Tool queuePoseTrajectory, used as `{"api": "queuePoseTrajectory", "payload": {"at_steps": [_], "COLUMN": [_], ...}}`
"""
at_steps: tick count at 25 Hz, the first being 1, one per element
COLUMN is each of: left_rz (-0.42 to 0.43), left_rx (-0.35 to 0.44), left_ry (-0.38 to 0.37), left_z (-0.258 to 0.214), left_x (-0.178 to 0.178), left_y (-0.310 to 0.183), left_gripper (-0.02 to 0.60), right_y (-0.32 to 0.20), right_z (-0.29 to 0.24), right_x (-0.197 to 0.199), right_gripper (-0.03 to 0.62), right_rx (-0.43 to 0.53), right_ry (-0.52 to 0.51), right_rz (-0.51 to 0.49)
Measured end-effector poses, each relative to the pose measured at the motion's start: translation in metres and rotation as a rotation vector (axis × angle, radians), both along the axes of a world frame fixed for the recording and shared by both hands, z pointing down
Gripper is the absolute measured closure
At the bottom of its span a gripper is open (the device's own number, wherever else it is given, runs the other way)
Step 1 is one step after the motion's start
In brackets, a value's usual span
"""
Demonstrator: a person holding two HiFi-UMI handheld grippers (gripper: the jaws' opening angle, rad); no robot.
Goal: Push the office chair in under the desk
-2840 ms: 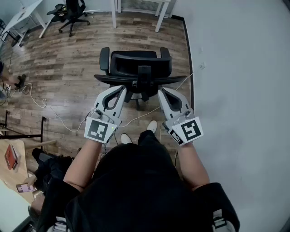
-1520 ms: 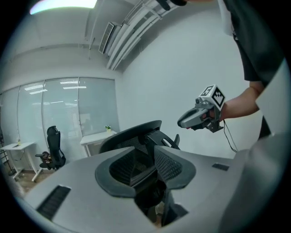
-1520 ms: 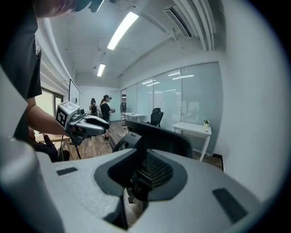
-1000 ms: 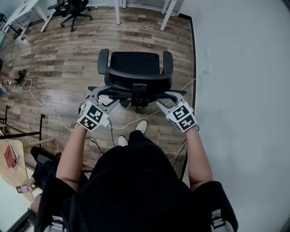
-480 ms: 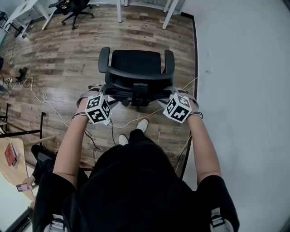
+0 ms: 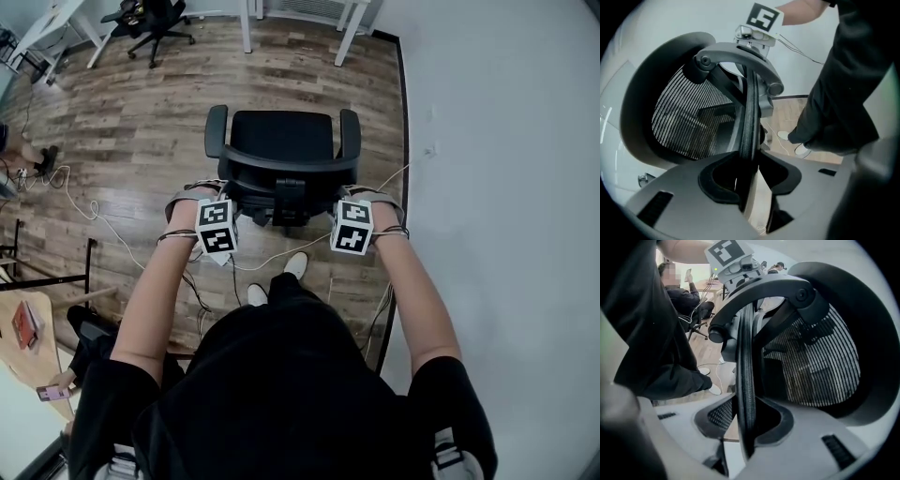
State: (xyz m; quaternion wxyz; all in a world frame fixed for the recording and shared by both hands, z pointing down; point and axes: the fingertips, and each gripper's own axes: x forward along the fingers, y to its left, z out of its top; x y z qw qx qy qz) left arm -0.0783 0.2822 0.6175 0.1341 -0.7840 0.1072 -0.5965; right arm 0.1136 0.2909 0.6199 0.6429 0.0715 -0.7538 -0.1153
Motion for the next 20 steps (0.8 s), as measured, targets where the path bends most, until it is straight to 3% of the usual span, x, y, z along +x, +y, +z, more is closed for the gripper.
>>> {"api": "queuePoseTrajectory", "payload": {"at_steps": [3, 12, 20], "left_rz": [0.022, 0.068, 0.091], "left_rx": [0.019, 0.01, 0.045], "left_ry": [-0.03, -0.015, -0.058], "left_z": [0.001, -0.013, 0.006], "left_x": [0.0, -0.002, -0.005], "left_y": [-0.001, -0.022, -0.037], "left_gripper": [0.465, 0.469, 0.472], "right_y": [0.0, -0.021, -0.033], "right_z": [-0.001, -0.02, -0.003], "right_x": [0.0, -0.004, -0.008], "right_gripper": [0.485, 0.484, 0.483], "right_rx": [-0.01, 0.001, 0.027], "right_ry": [-0.004, -0.007, -0.017], "right_rz": [0.014, 0.049, 0.076]}}
